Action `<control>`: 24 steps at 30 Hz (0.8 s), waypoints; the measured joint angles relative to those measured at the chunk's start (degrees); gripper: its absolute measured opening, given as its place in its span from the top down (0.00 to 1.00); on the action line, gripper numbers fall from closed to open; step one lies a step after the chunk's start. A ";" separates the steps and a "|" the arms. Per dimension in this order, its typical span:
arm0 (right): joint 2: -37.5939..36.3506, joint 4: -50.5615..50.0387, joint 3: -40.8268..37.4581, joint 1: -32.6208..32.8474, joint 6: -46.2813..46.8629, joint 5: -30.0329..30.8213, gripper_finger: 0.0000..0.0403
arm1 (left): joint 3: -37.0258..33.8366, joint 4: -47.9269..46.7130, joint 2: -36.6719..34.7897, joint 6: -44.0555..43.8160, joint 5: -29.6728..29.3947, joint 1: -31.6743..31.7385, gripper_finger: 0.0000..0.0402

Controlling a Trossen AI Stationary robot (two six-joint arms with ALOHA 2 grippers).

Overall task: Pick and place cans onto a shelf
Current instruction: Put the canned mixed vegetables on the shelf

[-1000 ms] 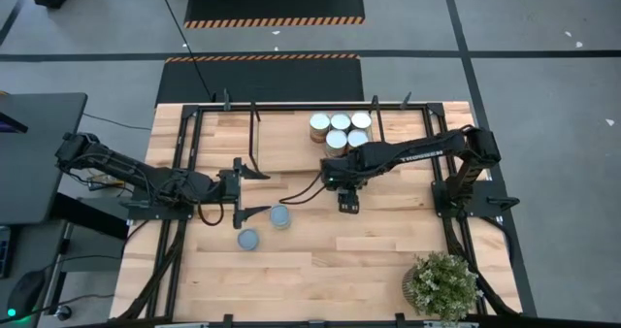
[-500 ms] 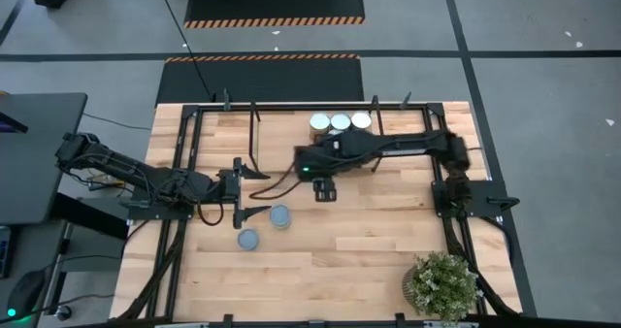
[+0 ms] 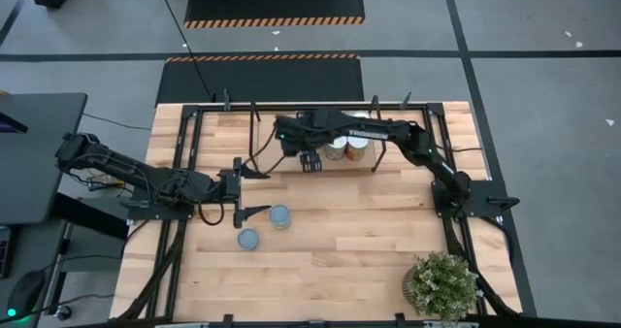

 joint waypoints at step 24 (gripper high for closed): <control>3.08 -7.35 0.75 -3.08 2.02 0.56 0.13 | 0.00 -0.37 0.02 0.00 0.04 0.15 0.03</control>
